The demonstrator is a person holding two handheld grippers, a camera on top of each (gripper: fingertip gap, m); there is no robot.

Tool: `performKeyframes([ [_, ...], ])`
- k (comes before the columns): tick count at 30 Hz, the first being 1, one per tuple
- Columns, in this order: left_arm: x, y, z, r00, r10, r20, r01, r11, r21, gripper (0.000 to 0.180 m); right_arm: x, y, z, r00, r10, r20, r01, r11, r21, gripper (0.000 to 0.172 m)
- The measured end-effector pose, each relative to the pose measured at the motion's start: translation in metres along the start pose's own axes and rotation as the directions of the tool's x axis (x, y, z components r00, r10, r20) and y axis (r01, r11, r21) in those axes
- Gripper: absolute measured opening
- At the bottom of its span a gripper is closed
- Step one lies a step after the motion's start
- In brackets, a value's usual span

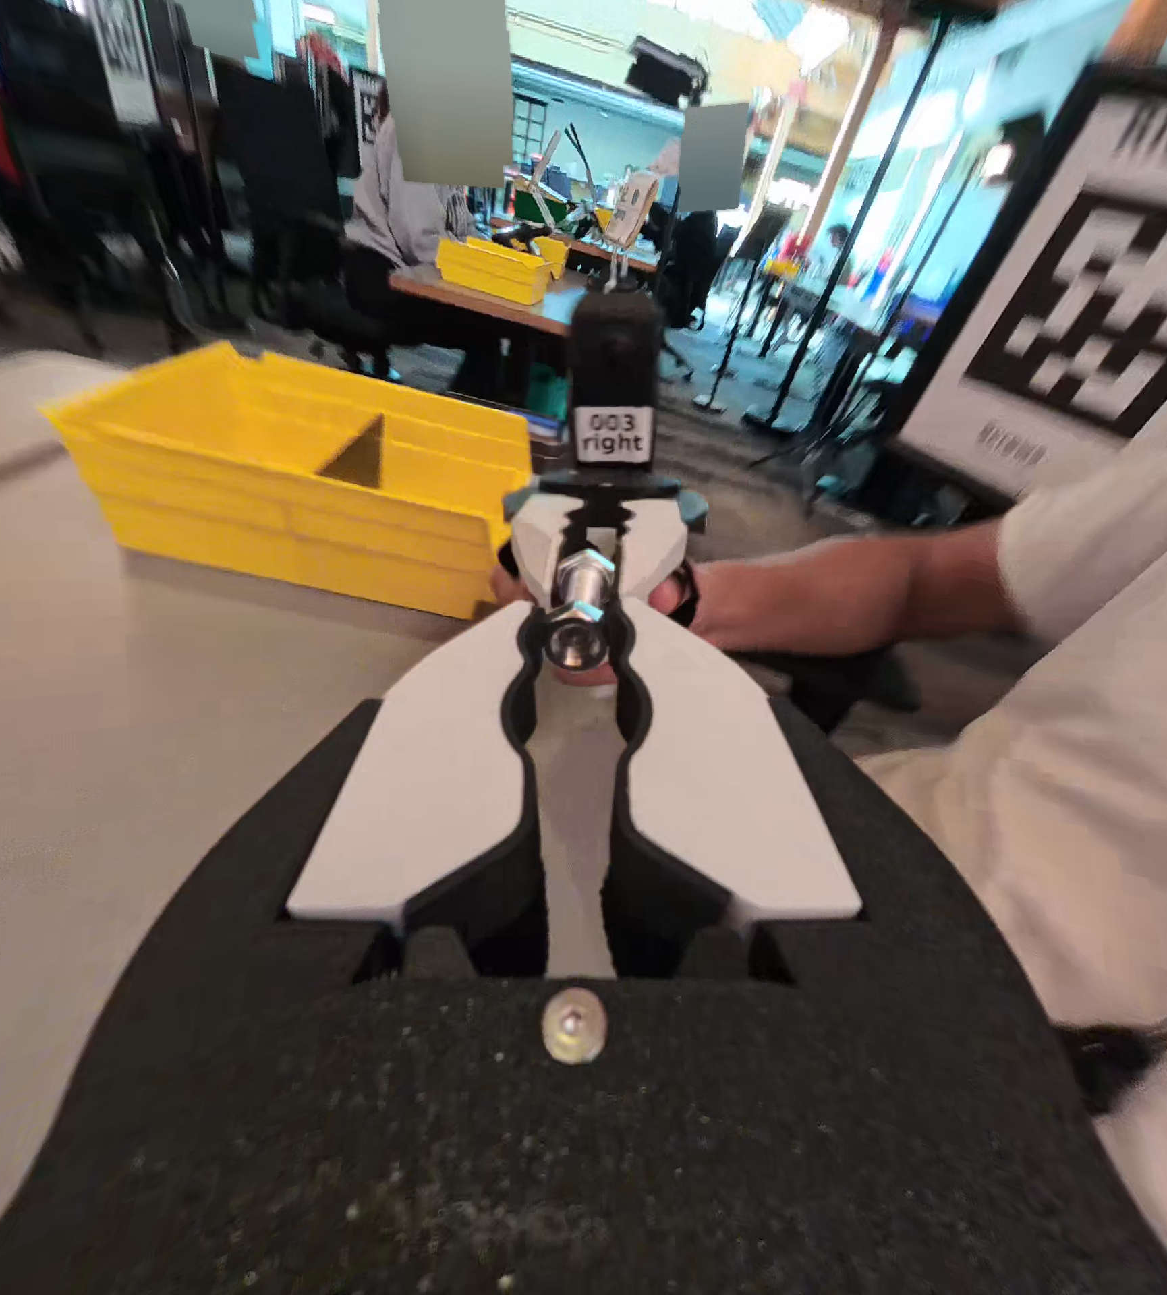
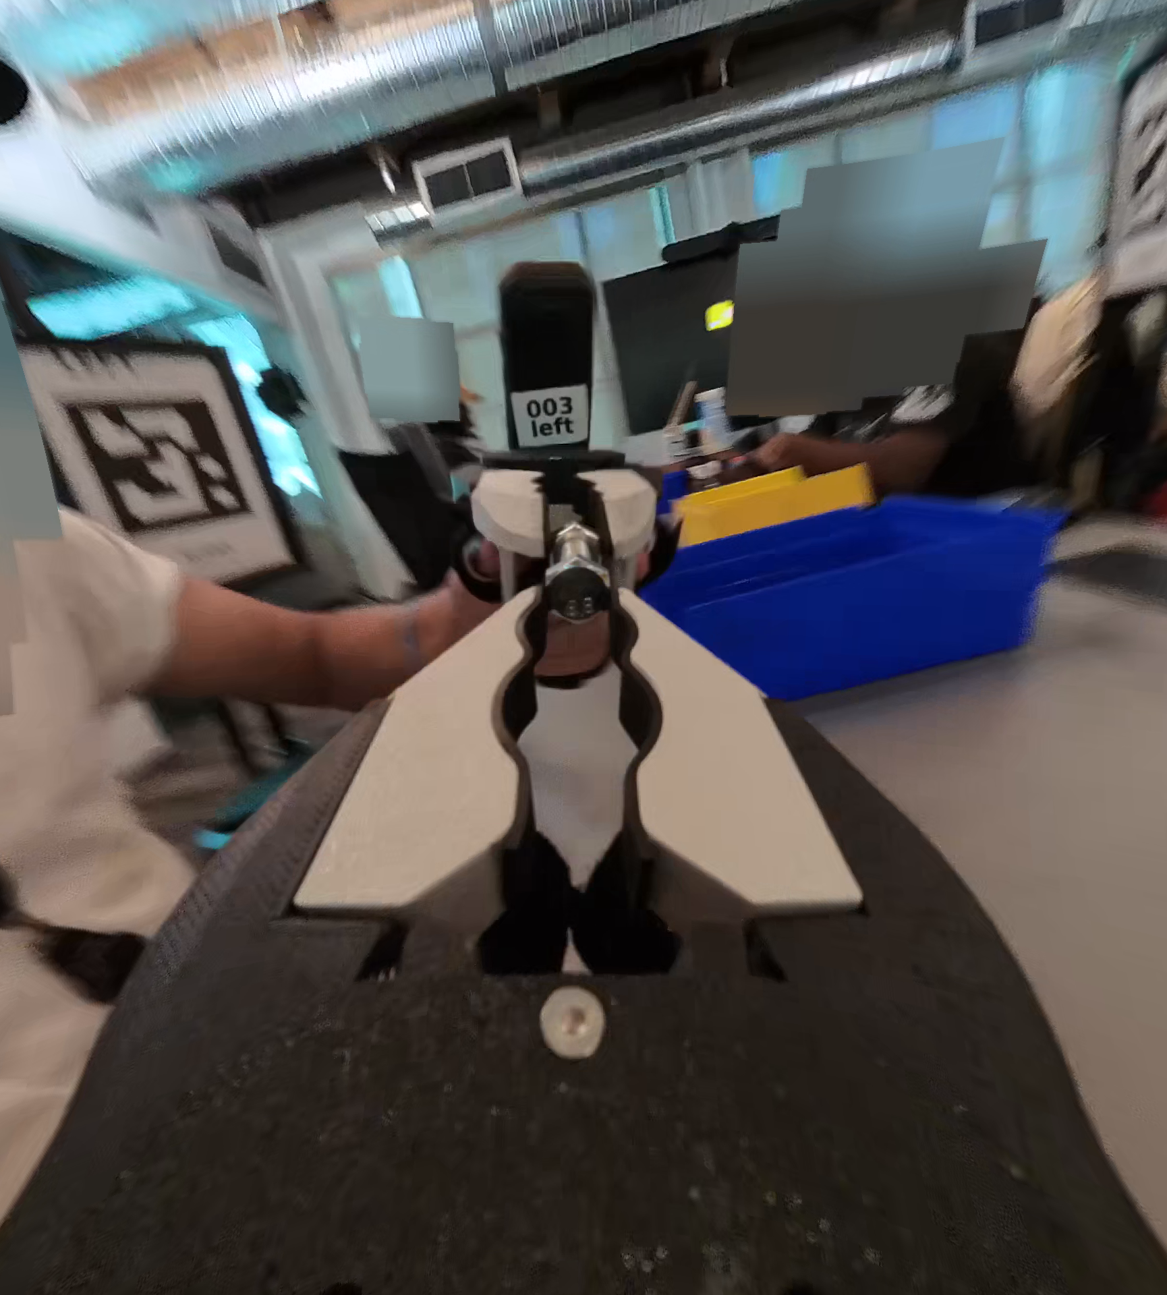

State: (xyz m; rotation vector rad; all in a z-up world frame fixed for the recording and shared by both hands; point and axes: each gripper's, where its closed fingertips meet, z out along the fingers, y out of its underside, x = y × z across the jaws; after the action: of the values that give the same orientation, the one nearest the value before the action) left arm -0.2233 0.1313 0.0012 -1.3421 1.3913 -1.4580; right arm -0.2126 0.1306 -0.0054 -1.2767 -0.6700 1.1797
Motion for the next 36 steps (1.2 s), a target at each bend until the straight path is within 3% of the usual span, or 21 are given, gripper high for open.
performKeyframes([
  [2, 0.002, -0.005, 0.001, 0.976, -0.206, -0.072, 0.209, 0.978, 0.028, 0.017, -0.004, -0.005, -0.001, 0.948, -0.308, -0.077, 0.304, 0.951, -0.050, 0.017],
  [5, 0.005, -0.009, 0.002, 0.864, -0.468, -0.186, 0.480, 0.877, 0.021, 0.016, -0.009, -0.007, -0.002, 0.697, -0.705, -0.127, 0.680, 0.707, -0.194, 0.016],
  [9, 0.008, -0.004, 0.005, 0.663, -0.694, -0.280, 0.713, 0.700, -0.045, 0.017, -0.014, -0.004, -0.006, 0.304, -0.952, -0.024, 0.889, 0.293, -0.353, 0.017],
  [10, 0.009, -0.002, 0.005, 0.608, -0.735, -0.300, 0.756, 0.651, -0.062, 0.017, -0.016, -0.003, -0.007, 0.259, -0.966, -0.002, 0.899, 0.242, -0.365, 0.017],
  [11, 0.008, 0.000, 0.006, 0.571, -0.759, -0.313, 0.783, 0.618, -0.070, 0.017, -0.015, -0.001, -0.007, 0.265, -0.964, 0.009, 0.894, 0.243, -0.376, 0.017],
  [13, 0.006, 0.003, 0.007, 0.573, -0.753, -0.325, 0.780, 0.622, -0.066, 0.018, -0.014, 0.002, -0.009, 0.381, -0.925, -0.015, 0.856, 0.359, -0.372, 0.017],
  [16, 0.003, 0.007, 0.008, 0.742, -0.611, -0.275, 0.635, 0.772, -0.002, 0.021, -0.010, 0.006, -0.010, 0.572, -0.818, -0.067, 0.760, 0.559, -0.331, 0.017],
  [18, -0.012, 0.013, 0.008, 0.893, -0.430, -0.132, 0.442, 0.894, 0.078, 0.055, -0.008, 0.005, -0.011, 0.705, -0.703, -0.099, 0.659, 0.700, -0.276, 0.017],
  [20, -0.025, 0.012, 0.002, 0.986, -0.165, 0.001, 0.162, 0.973, 0.162, 0.064, -0.002, 0.007, -0.011, 0.830, -0.545, -0.119, 0.510, 0.828, -0.232, 0.017],
  [22, -0.019, 0.013, -0.002, 0.981, 0.183, 0.071, -0.193, 0.962, 0.192, 0.070, 0.005, 0.013, -0.011, 0.928, -0.350, -0.128, 0.322, 0.927, -0.194, 0.017],
  [24, -0.015, 0.025, -0.003, 0.897, 0.420, 0.135, -0.435, 0.894, 0.106, 0.064, 0.009, 0.020, -0.010, 0.988, -0.116, -0.106, 0.101, 0.986, -0.136, 0.017],
  [27, -0.013, 0.034, -0.007, 0.801, 0.572, 0.174, -0.587, 0.808, 0.047, 0.062, 0.012, 0.029, -0.008, 0.978, 0.206, -0.040, -0.208, 0.975, -0.079, 0.017],
  [30, -0.014, 0.038, -0.011, 0.749, 0.634, 0.192, -0.648, 0.761, 0.020, 0.053, 0.010, 0.032, -0.007, 0.887, 0.458, 0.055, -0.455, 0.889, -0.052, 0.016],
  [36, -0.003, 0.050, -0.004, 0.615, 0.772, 0.160, -0.775, 0.629, -0.061, 0.049, 0.006, 0.034, -0.004, 0.736, 0.662, 0.142, -0.662, 0.747, -0.055, 0.016],
])
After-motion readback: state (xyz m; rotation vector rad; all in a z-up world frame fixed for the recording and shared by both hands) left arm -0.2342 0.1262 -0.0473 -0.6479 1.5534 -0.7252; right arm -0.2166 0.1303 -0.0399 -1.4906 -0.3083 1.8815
